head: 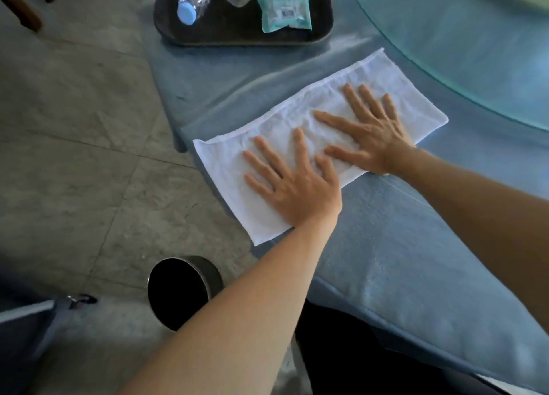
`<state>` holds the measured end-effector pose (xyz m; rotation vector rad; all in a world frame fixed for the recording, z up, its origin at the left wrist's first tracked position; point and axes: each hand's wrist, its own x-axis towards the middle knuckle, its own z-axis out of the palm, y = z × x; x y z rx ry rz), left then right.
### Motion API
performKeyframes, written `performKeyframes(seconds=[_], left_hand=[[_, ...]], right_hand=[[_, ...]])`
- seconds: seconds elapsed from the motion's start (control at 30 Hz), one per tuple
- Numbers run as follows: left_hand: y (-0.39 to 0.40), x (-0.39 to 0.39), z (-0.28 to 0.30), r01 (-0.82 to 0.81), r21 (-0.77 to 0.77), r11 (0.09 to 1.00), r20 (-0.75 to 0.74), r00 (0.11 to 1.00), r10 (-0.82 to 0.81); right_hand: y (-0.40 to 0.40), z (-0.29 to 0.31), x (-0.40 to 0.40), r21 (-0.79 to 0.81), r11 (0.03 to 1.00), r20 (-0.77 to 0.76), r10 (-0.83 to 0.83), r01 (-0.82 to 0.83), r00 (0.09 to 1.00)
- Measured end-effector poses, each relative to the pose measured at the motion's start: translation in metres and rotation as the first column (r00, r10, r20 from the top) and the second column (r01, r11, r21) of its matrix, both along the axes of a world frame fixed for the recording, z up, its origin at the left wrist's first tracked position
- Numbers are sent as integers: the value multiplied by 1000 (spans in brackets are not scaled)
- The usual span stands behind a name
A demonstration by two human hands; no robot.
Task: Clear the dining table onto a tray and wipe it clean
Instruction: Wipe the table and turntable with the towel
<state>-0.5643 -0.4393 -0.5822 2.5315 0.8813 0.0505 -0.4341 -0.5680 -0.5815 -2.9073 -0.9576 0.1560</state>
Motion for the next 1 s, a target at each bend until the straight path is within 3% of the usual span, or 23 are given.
performKeyframes(seconds=[0.4,0.67,1.0], left_hand=[[1,4,2,50,-21,999,-129,990,-53],[2,0,2,63,18,998,-140,988,-60],[0,8,8,63,19,998,-152,987,-59]], right_hand=[[1,3,2,-6,1000,1,2,-2,1000],[0,5,-1,21,1000,-16,-3,3,1000],[-1,12,-8,127,985,15,-122,120,992]])
